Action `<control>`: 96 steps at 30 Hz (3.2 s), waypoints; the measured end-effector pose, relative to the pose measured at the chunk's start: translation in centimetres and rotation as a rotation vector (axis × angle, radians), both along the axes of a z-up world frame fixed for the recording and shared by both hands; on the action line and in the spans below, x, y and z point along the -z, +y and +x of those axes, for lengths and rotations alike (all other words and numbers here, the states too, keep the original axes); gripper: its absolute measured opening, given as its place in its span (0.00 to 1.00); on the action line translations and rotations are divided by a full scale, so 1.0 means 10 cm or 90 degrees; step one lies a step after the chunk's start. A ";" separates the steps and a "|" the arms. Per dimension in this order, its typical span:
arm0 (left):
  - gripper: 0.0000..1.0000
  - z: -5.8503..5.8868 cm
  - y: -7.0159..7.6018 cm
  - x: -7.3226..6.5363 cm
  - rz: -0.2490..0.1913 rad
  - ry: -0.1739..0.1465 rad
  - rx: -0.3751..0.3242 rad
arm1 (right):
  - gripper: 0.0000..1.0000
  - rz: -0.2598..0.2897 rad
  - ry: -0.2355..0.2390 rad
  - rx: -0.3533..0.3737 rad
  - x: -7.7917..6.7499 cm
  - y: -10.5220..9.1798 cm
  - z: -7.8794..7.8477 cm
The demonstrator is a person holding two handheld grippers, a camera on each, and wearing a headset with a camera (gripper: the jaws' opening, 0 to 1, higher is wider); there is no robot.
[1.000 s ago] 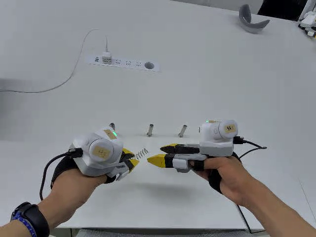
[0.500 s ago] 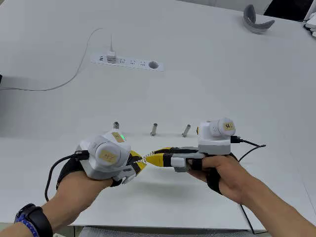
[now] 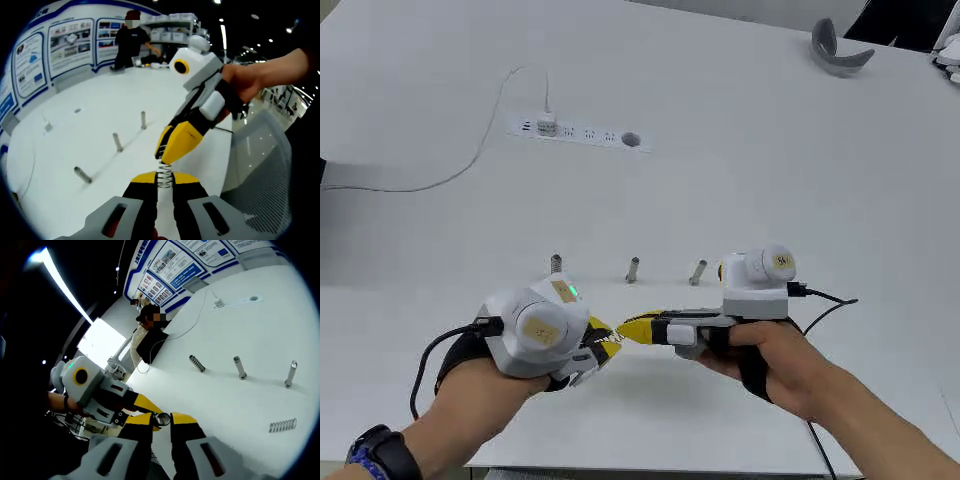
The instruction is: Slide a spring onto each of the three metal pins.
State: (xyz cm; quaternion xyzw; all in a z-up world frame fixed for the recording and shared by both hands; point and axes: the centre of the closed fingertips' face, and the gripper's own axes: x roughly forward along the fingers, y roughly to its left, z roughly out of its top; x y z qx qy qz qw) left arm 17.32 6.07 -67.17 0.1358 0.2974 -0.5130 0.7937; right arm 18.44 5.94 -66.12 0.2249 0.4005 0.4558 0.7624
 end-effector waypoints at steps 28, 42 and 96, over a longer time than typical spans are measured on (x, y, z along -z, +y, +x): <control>0.09 0.03 -0.08 -0.35 -0.089 -0.003 0.071 | 0.13 -0.174 -0.186 -0.281 -0.37 0.04 -0.08; 0.09 -0.04 -0.13 -0.46 -0.119 0.005 0.113 | 0.14 -0.224 -0.264 -0.418 -0.43 0.06 -0.18; 0.29 0.26 0.29 -0.26 -0.126 0.014 -0.017 | 0.12 -0.338 -0.230 -0.301 -0.16 -0.40 0.25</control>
